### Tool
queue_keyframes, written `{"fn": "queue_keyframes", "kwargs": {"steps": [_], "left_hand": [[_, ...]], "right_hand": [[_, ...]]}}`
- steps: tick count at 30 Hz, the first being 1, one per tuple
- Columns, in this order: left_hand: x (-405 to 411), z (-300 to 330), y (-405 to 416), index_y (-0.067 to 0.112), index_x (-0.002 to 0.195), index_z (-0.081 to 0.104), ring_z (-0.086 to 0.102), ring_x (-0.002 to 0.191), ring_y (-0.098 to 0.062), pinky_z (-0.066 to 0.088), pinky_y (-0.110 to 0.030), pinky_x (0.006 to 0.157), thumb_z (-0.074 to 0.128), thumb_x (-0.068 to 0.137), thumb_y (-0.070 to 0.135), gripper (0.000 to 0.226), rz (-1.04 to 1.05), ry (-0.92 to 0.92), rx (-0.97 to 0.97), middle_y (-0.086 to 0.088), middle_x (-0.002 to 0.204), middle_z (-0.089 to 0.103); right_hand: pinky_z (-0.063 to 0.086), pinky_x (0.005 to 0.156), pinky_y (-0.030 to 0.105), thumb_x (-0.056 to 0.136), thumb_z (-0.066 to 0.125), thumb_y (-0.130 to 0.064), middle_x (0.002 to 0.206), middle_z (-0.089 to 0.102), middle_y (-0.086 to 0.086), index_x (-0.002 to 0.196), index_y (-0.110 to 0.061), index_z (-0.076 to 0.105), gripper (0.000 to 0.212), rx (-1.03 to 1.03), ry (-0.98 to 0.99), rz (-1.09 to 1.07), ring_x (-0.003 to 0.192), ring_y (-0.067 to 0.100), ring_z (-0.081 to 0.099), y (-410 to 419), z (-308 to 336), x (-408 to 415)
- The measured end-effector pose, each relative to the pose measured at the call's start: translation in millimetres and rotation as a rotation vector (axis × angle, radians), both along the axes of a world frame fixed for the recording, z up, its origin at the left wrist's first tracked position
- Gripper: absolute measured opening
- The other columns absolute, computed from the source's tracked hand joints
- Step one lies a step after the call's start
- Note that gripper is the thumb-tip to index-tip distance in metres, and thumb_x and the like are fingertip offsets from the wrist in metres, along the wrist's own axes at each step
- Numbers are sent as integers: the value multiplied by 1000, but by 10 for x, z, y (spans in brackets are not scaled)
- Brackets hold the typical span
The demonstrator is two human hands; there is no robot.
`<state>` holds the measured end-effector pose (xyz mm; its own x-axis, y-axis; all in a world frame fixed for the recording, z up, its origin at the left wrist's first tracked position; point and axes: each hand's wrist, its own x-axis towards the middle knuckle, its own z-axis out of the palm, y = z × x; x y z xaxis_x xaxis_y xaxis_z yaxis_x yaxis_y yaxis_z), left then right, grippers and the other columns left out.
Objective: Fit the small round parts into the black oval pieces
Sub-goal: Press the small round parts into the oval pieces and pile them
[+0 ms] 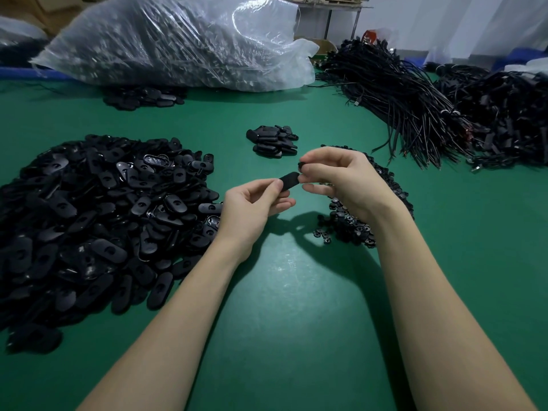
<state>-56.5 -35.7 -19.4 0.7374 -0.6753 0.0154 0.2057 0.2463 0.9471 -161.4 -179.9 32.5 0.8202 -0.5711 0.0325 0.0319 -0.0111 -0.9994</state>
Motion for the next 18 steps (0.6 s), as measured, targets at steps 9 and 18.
{"fn": "queue_keyframes", "kwargs": {"steps": [9,18], "left_hand": [[18,52,53,7,112,71,76,90,-25,58,-20,76,58,99,2,19,-97,26,-24,-11,96,78],[33,35,44,4,113,69,76,90,-26,58,-21,76,60,99,6,17,-92,39,-8,-10,96,78]], "right_hand": [[61,79,29,90,71,4,95,78,14,94,-5,73,10,4,53,20,87,22,77,9,-35,-4],[61,72,25,94,70,-1,83,75,7,99,-2,72,6,52,105,-40,77,17,75,24,-30,-13]]}}
